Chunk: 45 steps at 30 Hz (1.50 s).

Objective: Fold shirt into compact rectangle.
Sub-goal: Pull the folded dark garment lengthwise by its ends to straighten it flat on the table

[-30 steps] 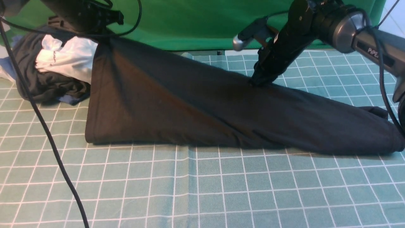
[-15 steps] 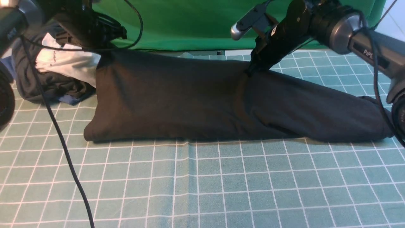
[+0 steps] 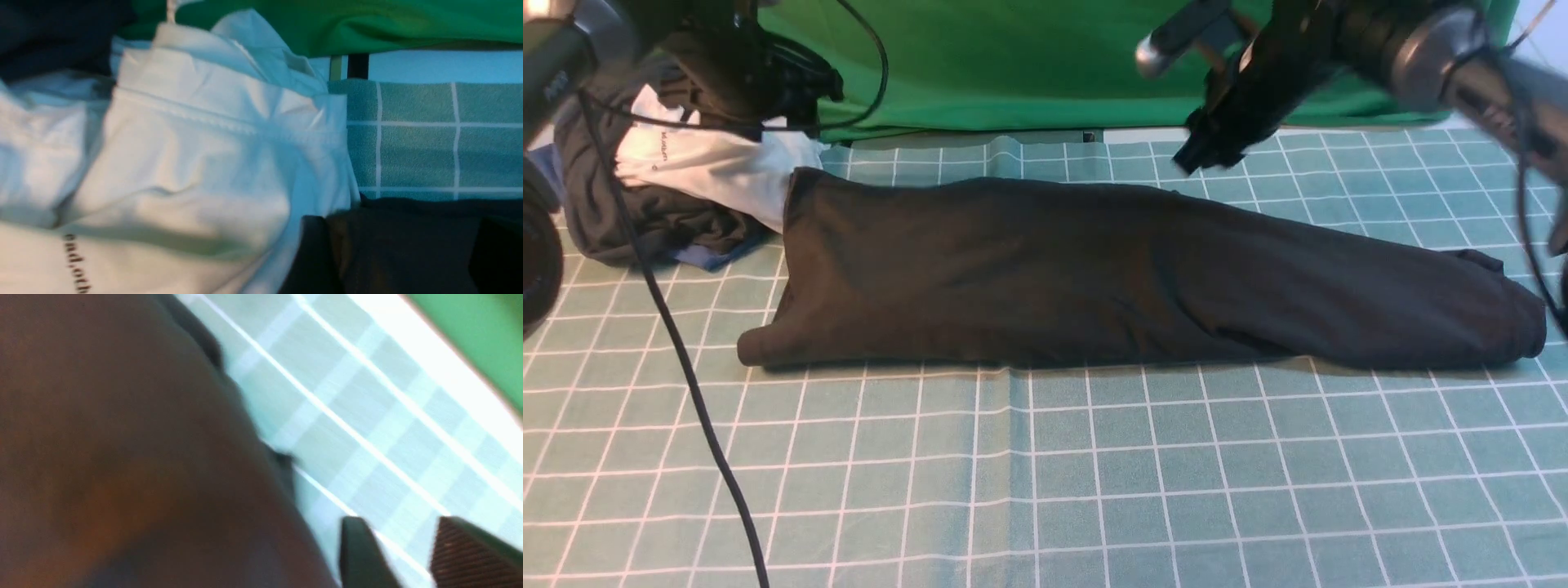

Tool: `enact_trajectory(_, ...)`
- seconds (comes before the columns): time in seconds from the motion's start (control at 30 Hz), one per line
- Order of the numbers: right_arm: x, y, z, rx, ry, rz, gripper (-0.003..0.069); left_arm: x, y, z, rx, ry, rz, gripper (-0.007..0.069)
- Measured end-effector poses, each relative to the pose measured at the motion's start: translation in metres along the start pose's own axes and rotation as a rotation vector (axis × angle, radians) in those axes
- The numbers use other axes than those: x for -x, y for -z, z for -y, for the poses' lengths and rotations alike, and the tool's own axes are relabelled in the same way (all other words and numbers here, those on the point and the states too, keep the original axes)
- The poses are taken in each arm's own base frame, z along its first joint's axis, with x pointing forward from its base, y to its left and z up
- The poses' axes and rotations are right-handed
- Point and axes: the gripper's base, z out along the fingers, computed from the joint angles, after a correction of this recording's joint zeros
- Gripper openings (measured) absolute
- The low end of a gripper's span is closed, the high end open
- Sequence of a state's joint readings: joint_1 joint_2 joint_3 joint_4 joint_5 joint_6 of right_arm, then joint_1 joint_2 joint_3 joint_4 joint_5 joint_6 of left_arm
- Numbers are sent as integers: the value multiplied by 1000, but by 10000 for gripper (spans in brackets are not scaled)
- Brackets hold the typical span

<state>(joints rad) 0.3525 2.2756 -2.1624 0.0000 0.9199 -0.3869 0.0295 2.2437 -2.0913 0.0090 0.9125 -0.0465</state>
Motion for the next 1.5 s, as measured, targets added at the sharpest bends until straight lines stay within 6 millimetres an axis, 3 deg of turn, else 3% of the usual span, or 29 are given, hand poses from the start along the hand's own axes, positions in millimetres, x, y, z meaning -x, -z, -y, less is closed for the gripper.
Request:
enact_trajectory(0.03,2,25,7,-42,4,-7,155,5,13,0,3,-3,25,510)
enact_trajectory(0.07,2,29,8,-48,5,-9,145,5,15,0,3,-3,29,512)
enact_trajectory(0.13,0,89,27,-126,-15,-14,34,13,45,1,-10,4,66,506)
enact_trajectory(0.17,-4,103,32,-135,-38,-21,21,14,53,2,-17,3,64,489)
enact_trajectory(0.23,-12,130,44,-152,-91,-30,6,12,68,5,-59,-11,34,425)
enact_trajectory(0.27,-19,144,52,-161,-126,-32,1,10,75,8,-91,-31,6,363)
enact_trajectory(0.3,-28,162,62,-175,-173,-22,-1,6,80,12,-132,-52,-32,254)
enact_trajectory(0.4,-58,182,84,-179,-277,-45,-3,-2,83,19,-207,-86,-108,77)
enact_trajectory(0.47,-77,188,91,-163,-338,-69,-3,-7,79,23,-227,-92,-138,31)
enact_trajectory(0.5,-95,188,98,-153,-390,-100,-3,-12,76,27,-236,-98,-160,17)
enact_trajectory(0.63,-149,169,110,-90,-557,-228,17,-41,65,52,-242,-160,-256,3)
enact_trajectory(0.7,-172,154,117,-68,-629,-270,60,-58,59,64,-232,-195,-273,2)
enact_trajectory(0.77,-196,134,122,-31,-712,-294,150,-79,52,78,-222,-231,-284,2)
enact_trajectory(0.87,-220,103,129,21,-810,-312,332,-109,37,87,-218,-245,-315,2)
enact_trajectory(0.93,-228,85,132,41,-833,-330,414,-121,29,86,-210,-235,-327,2)
enact_trajectory(1.07,-237,44,130,100,-878,-357,486,-146,8,81,-187,-217,-364,2)
enact_trajectory(1.27,-243,4,121,212,-924,-363,495,-158,-2,78,-173,-206,-350,2)
enact_trajectory(1.33,-241,-1,118,221,-903,-355,459,-158,-2,78,-173,-203,-345,2)
enact_trajectory(1.4,-239,-2,118,218,-881,-336,352,-159,-2,78,-172,-202,-344,2)
enact_trajectory(1.5,-234,1,121,189,-868,-292,108,-158,-2,78,-172,-201,-343,2)
